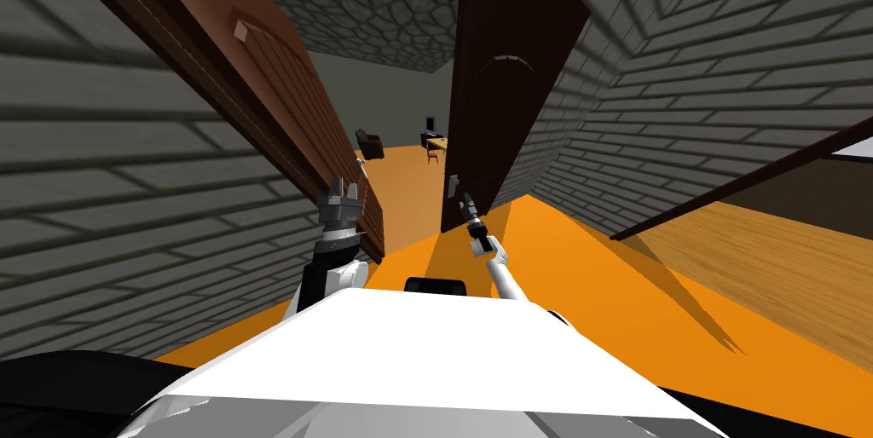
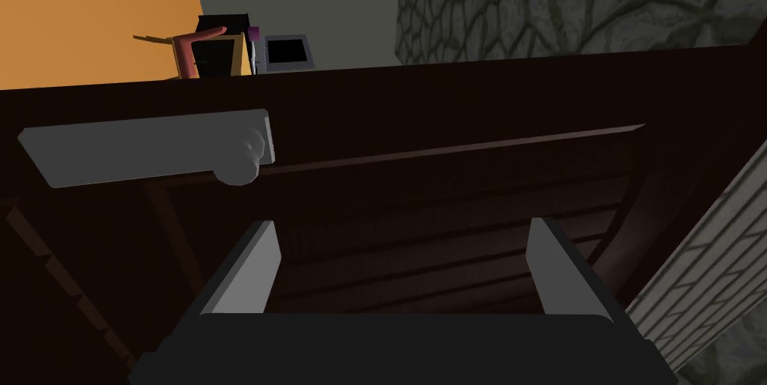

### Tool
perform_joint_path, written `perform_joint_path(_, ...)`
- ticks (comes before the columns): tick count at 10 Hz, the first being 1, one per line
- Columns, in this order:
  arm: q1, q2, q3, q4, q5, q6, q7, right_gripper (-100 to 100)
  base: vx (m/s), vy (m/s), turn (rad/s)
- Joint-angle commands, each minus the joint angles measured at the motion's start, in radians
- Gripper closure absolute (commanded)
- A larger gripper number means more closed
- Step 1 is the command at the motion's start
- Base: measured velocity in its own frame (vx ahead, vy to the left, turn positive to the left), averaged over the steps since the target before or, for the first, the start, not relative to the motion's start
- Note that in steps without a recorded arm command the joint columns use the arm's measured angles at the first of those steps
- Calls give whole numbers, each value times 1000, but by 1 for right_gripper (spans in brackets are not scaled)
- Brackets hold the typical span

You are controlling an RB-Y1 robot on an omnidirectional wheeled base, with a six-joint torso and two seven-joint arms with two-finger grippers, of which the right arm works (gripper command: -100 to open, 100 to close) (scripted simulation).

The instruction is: Push the door open

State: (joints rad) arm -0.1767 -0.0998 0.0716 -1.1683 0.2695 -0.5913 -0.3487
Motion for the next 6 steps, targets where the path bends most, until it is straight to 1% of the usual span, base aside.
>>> perform_joint_path(1,-31,-6,3,50,9,3,-19,-100,88,-116,54)
perform_joint_path(2,-50,-7,5,85,15,4,-29,-100,99,-128,49)
perform_joint_path(6,-123,-11,13,209,38,8,-63,-100,84,-100,45)
